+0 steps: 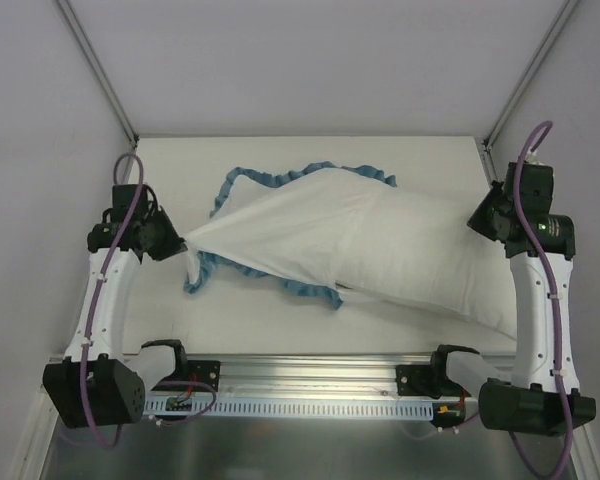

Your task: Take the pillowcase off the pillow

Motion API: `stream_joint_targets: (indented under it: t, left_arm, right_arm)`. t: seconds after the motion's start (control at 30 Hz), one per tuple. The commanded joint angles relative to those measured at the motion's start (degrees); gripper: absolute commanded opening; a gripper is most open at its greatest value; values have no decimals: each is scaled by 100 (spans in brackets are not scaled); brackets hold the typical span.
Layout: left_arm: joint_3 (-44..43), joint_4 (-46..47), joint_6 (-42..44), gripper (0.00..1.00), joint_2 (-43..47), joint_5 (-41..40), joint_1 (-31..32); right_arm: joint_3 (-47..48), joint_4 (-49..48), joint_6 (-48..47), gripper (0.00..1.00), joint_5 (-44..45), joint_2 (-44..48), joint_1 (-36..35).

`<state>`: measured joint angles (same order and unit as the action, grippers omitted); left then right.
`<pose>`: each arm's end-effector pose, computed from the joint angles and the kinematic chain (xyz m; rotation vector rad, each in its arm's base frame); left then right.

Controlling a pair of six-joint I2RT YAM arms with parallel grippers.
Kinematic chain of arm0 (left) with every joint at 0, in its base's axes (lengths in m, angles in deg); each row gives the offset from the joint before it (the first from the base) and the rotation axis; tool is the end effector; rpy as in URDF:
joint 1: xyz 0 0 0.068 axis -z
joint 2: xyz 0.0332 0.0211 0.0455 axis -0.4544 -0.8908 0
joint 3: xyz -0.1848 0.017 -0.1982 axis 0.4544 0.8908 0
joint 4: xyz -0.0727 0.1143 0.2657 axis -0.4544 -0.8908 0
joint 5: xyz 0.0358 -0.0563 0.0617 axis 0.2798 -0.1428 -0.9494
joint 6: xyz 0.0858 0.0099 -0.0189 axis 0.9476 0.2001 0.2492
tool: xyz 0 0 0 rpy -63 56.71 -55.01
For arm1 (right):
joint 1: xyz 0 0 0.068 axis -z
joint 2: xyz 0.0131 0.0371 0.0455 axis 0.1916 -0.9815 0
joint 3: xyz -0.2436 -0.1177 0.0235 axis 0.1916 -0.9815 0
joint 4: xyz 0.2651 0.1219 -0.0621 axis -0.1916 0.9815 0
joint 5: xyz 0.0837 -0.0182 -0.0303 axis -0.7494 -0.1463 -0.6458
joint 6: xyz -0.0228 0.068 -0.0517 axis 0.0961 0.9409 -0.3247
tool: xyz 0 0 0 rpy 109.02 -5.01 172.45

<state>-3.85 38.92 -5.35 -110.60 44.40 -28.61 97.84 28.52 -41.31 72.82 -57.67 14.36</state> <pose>0.2819 -0.0017 0.2641 -0.4960 2.4026 -0.3230 0.2749 -0.0269 0.3889 0.2767 2.2142 -0.1202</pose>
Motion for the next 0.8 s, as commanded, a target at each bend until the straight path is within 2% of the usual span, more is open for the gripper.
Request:
stream_joint_targets:
  t: [0.0, 0.13, 0.27, 0.3, 0.33, 0.37, 0.4, 0.43, 0.47, 0.5, 0.53, 0.57, 0.63, 0.67, 0.77]
  left_arm:
    - [-592, -326, -338, 0, 131, -155, -1112]
    - [-796, -317, -717, 0, 105, -224, -1309]
    - [-778, -299, -525, 0, 78, 5, -1301]
    - [-743, -299, -480, 4, 87, -13, -1301]
    - [-743, -299, -436, 42, 96, 57, -1292]
    - [-752, -265, -340, 63, 122, 144, -1283]
    - [-795, -212, -287, 78, 122, 250, -1248]
    - [-848, -124, -191, 98, 131, 355, -1152]
    - [-953, -37, 36, 99, 105, 243, -646]
    - [-1285, -36, 152, 99, 61, -36, -250]
    - [-1462, -44, 240, 99, -9, -379, 128]
    - [-1638, -62, 337, 99, -175, -634, 811]
    - [-2078, -62, 329, 99, -413, -558, 1220]
    - [-2349, -71, 311, 99, -675, -514, 1631]
    - [-2859, -80, 215, 98, -1256, -637, 2327]
  right_arm:
    - [209, -216, 104, 1, 238, 418, 310]
    - [-283, -225, 112, 1, 45, 436, 310]
    - [-679, -426, 112, 1, -524, 629, 310]
    - [-724, -480, 112, 1, -613, 716, 310]
    - [-750, -489, 78, 1, -736, 726, 310]
    - [-768, -489, 60, 1, -972, 726, 310]
    - [-759, -489, 51, 4, -1070, 709, 302]
    - [-742, -471, 51, 21, -1115, 700, 267]
    - [-724, -463, 68, 36, -1002, 708, 197]
    - [-715, -480, 86, 60, -871, 743, -4]
    - [-689, -480, 112, 68, -713, 804, -136]
    - [-654, -489, 130, 76, -328, 822, -268]
    - [-452, -436, 165, 84, -44, 823, -690]
    - [-373, -349, 174, 85, 288, 788, -970]
    - [-144, -278, 122, 90, 975, 752, -1454]
